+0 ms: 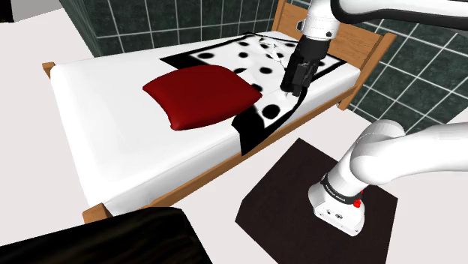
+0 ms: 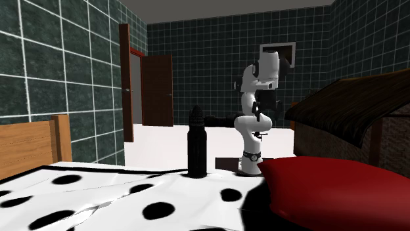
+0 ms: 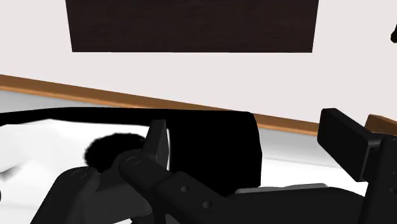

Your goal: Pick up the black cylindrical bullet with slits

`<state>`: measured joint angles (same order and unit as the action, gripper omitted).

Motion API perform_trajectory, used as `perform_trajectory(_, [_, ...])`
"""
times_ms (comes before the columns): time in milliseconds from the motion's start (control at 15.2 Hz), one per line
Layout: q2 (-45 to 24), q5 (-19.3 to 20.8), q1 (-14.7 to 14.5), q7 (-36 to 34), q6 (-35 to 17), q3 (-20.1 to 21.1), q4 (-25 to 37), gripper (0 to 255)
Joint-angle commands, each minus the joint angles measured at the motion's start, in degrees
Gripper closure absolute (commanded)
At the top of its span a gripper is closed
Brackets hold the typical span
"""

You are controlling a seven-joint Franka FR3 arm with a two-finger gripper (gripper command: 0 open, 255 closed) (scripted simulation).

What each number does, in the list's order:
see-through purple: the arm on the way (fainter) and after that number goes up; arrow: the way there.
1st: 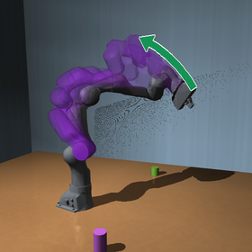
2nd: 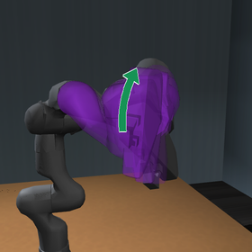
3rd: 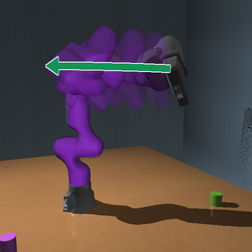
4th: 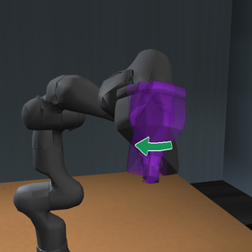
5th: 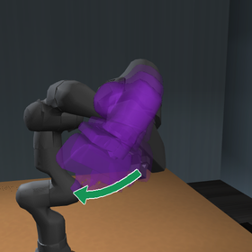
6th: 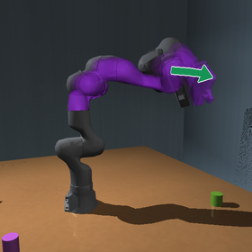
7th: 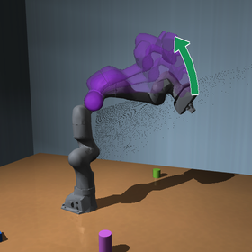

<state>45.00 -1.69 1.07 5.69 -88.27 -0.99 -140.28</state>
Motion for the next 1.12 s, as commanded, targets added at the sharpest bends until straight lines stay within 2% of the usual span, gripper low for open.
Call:
perform_trajectory(0, [0.00,0.00,0.00,0.00,0.00,0.00,0.00,0])
perform_trajectory(528, [-3.30,4.17,2.77,10.68,-10.13,-10.11,3.14,0])
perform_trajectory(1056, [-9.68,3.35,2.80,21.90,-19.42,-20.88,9.70,0])
